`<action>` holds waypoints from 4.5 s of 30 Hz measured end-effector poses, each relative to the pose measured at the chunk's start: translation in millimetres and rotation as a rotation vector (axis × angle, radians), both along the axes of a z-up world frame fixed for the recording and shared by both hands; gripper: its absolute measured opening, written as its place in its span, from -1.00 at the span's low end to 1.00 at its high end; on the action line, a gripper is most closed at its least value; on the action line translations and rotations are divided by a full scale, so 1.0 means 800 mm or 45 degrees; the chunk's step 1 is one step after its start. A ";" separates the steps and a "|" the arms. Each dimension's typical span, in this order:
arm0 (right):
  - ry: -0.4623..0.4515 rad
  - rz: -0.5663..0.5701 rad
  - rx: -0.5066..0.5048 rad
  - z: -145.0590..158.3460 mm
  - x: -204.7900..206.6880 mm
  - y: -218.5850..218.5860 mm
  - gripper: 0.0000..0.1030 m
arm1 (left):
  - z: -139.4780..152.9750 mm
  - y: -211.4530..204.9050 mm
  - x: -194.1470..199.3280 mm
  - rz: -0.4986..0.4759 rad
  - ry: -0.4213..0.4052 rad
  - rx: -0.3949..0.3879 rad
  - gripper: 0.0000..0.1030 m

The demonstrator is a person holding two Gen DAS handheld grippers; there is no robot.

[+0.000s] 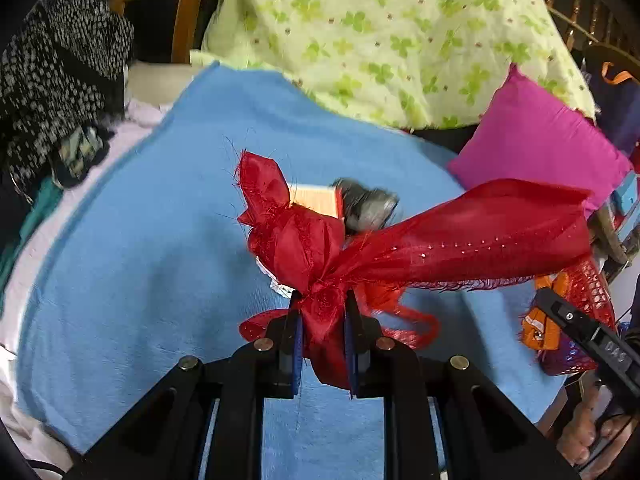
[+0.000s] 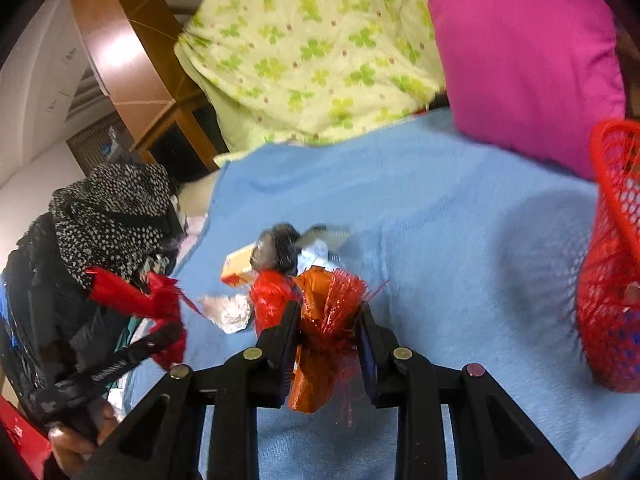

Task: Collect trash
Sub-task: 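Drop the orange bag into the red basket while the left tool drops the red ribbon there, then grasp the red plastic bag with the right tool while the left tool approaches the white tissue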

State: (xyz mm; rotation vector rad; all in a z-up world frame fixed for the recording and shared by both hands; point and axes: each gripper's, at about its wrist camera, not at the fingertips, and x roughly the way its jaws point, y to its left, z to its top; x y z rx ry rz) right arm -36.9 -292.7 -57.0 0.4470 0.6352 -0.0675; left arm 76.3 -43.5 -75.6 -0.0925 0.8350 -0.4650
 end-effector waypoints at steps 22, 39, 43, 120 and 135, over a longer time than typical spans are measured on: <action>-0.310 -0.090 -0.131 0.065 -0.088 -0.042 -0.44 | 0.101 -0.081 -0.076 -0.201 -0.201 -0.009 -0.64; -0.421 -0.242 -0.095 0.084 -0.152 -0.103 -0.44 | 0.131 -0.170 -0.130 -0.409 -0.275 0.002 -0.63; -0.438 -0.280 -0.082 0.086 -0.164 -0.116 -0.44 | 0.134 -0.190 -0.142 -0.465 -0.279 -0.004 -0.63; -0.289 -0.038 -0.201 0.054 -0.087 -0.005 0.04 | -0.003 0.004 -0.072 -0.021 0.003 0.088 0.09; 0.082 0.222 0.038 -0.033 0.062 0.073 -0.21 | -0.041 0.085 -0.036 0.111 0.068 0.016 0.09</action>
